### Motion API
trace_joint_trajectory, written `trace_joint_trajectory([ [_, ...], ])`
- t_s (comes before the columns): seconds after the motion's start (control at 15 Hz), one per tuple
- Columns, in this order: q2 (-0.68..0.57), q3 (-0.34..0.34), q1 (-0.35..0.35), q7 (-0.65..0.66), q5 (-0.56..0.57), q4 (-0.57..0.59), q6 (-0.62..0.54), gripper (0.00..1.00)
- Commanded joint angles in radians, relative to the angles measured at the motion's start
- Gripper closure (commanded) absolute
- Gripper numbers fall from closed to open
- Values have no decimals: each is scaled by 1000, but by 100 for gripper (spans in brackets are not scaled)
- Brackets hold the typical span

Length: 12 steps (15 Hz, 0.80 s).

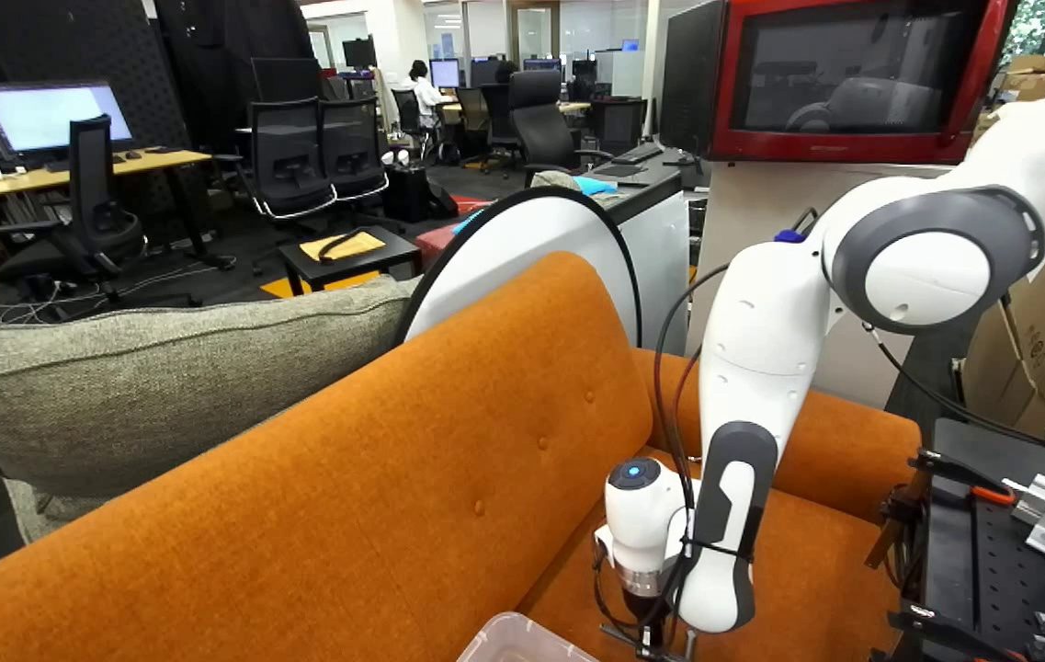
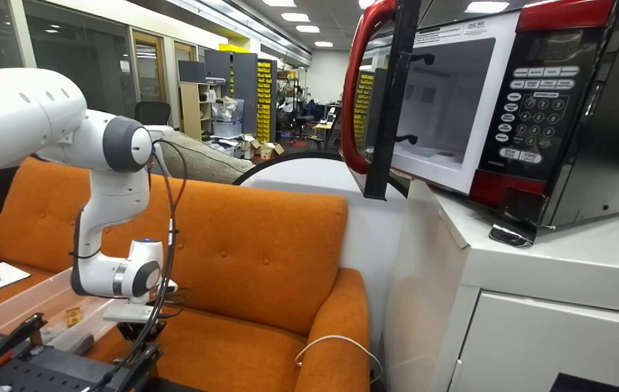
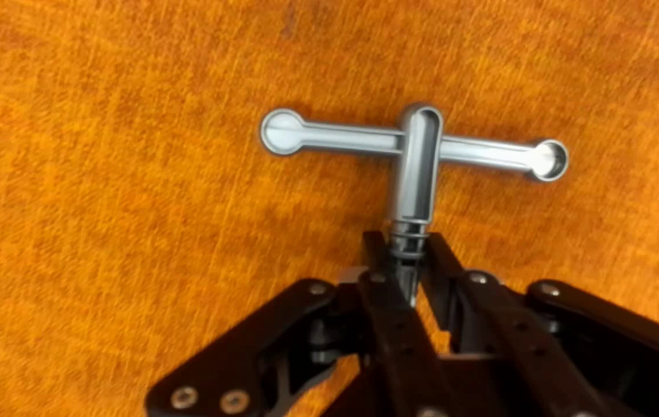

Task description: Pick up the object from the couch and put it in the bucket

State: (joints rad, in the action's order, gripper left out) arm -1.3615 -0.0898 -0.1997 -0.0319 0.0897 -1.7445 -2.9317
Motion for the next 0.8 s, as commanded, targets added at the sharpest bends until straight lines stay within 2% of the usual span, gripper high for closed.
trace_joint_trajectory([
  [0.0,102,66,-63,88,-24,-100,-109,95],
  [0.47,325,160,-169,180,-87,-298,-294,95],
  [0.6,395,167,-190,179,-108,-368,-340,95],
  [0.73,472,123,-181,145,-99,-444,-390,95],
])
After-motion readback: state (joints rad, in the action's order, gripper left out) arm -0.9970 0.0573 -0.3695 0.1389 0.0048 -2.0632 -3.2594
